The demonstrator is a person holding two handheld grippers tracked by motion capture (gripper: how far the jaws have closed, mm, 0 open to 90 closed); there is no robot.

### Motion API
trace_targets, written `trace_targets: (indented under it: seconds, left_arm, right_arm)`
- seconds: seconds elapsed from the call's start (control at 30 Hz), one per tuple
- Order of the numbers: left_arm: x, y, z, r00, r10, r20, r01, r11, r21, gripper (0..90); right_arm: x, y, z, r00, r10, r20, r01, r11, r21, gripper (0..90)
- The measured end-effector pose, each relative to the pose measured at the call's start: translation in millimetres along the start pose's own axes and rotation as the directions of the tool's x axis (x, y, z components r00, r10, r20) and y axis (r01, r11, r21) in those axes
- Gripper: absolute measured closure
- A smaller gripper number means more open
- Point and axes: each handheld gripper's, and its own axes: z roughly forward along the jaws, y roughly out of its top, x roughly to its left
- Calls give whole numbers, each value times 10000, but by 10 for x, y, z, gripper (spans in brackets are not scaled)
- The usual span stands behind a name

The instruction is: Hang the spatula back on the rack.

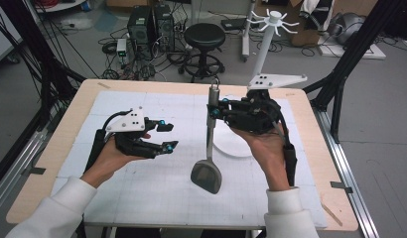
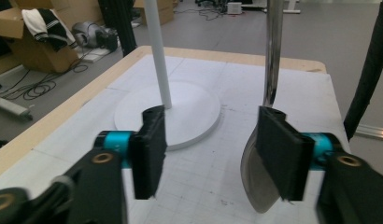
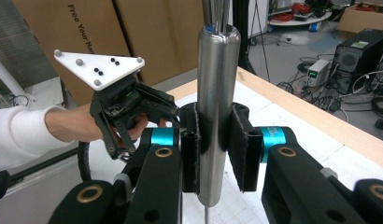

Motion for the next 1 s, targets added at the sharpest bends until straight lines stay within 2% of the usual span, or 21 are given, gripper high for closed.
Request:
trace_targets:
  seconds: [0.1,0.17,0.2,0.23,0.37,0.43,0.63,0.73,0.8,1.0]
  left_arm:
    - [-6,0,-64,9996,-141,-254,140,9999,-40,257]
    - [-12,-1,-111,9972,-334,-673,339,9994,71,113]
    - [-12,-7,-135,9967,-489,-644,491,9988,14,45]
    - [-8,-15,-171,9964,-598,-594,595,9982,-70,36]
    - [21,-74,-348,9953,-542,-803,547,9985,34,17]
    - [47,-119,-436,9924,-840,-902,838,9965,-61,17]
    - [89,-224,-621,9901,-950,-1031,939,9955,-157,17]
    - [109,-321,-713,9880,-1127,-1060,1099,9934,-318,17]
    - [116,-391,-769,9869,-1084,-1197,1053,9939,-321,17]
    - [145,-598,-930,9782,-1319,-1604,1243,9906,-563,17]
  right_arm:
    - [-4,5,-55,9999,-129,108,129,9999,0,771]
    - [-19,7,-94,9999,-120,118,120,9999,-54,770]
    - [-33,7,-124,9998,-108,136,109,9999,-86,770]
    - [-42,5,-142,9999,-90,137,92,9999,-118,770]
    - [-93,0,-236,9998,-64,184,68,9997,-226,769]
    - [-126,-2,-274,9997,-22,250,28,9997,-250,770]
    - [-226,-3,-382,9997,-33,259,40,9996,-264,769]
    - [-276,9,-433,9995,9,314,-1,9997,-254,769]
    - [-316,26,-471,9993,-34,384,44,9997,-253,769]
    - [-434,83,-575,9984,-21,558,33,9998,-203,769]
